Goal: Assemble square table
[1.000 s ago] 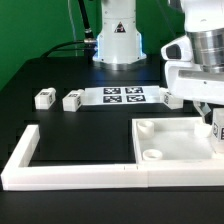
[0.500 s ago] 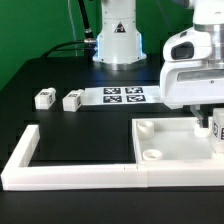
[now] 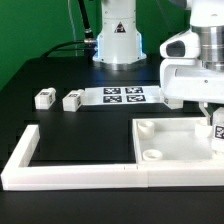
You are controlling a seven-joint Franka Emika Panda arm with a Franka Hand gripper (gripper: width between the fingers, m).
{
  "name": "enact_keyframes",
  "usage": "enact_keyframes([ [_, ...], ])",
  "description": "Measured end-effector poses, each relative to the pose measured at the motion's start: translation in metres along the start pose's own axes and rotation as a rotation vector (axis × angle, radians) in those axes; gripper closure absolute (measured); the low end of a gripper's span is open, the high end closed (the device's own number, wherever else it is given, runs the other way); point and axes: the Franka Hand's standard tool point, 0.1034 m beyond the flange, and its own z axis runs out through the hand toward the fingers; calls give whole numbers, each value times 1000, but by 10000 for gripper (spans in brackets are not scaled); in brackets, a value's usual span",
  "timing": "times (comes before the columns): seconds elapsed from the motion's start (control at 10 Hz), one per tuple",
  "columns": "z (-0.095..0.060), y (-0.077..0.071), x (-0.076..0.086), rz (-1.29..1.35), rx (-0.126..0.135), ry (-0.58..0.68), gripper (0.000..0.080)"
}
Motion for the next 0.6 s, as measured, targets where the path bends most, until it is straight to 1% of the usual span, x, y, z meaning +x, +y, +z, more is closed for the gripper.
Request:
enact_keyframes([
  [0.1,0,-1,2,156,14,-3,505],
  [0.2,0,-2,2,259,13,-10,506],
  [0.3,0,-5,1,467,30,-30,506],
  [0.4,-1,-8,1,665,57,-52,506],
  [0.6,3,-7,5,853,123,-62,506],
])
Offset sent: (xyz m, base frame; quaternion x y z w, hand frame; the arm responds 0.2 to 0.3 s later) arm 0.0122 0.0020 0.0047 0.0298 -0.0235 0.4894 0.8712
